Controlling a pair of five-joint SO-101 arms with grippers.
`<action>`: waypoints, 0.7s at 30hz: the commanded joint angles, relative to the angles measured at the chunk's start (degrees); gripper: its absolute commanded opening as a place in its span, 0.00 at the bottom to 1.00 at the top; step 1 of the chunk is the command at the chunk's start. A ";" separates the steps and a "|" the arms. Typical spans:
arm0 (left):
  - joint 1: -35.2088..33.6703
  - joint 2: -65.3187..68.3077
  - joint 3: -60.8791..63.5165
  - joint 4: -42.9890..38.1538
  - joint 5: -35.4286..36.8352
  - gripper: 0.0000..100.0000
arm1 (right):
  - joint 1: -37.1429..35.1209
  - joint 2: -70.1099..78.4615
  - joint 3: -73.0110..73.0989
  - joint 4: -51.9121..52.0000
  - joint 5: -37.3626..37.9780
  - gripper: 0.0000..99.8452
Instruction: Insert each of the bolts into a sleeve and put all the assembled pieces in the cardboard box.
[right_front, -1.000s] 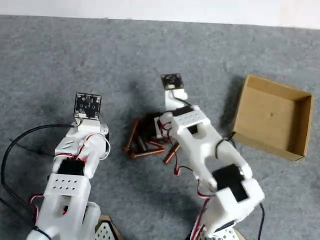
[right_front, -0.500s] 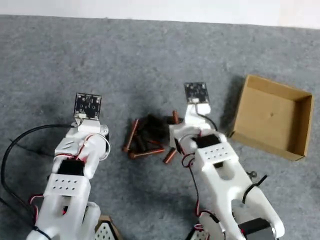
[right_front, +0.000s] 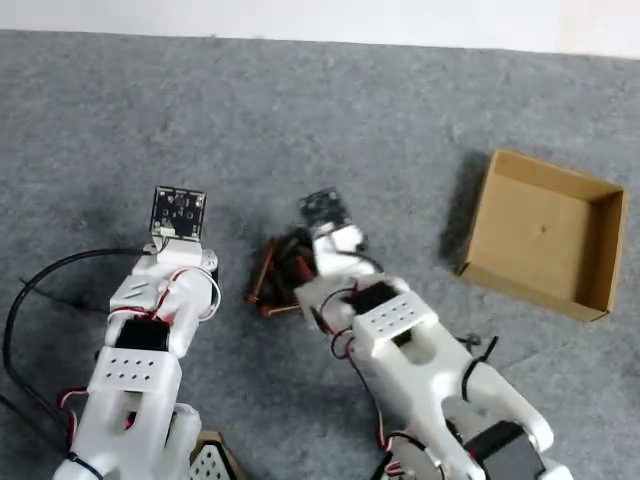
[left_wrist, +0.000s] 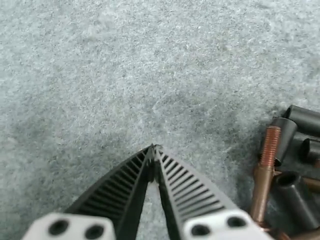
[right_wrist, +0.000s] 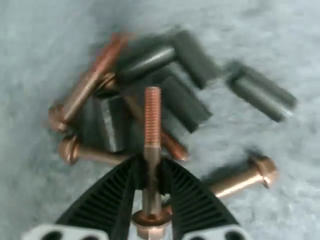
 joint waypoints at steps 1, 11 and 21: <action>-0.22 -1.36 -0.22 -1.23 -0.44 0.01 | 0.31 0.22 -0.66 -1.19 3.60 0.11; -0.22 -1.36 -0.22 -1.23 -0.44 0.01 | 11.21 0.84 -7.08 -1.10 11.52 0.21; -0.22 -1.36 -0.22 -1.23 -0.44 0.01 | 12.44 9.10 -13.23 -1.10 19.60 0.21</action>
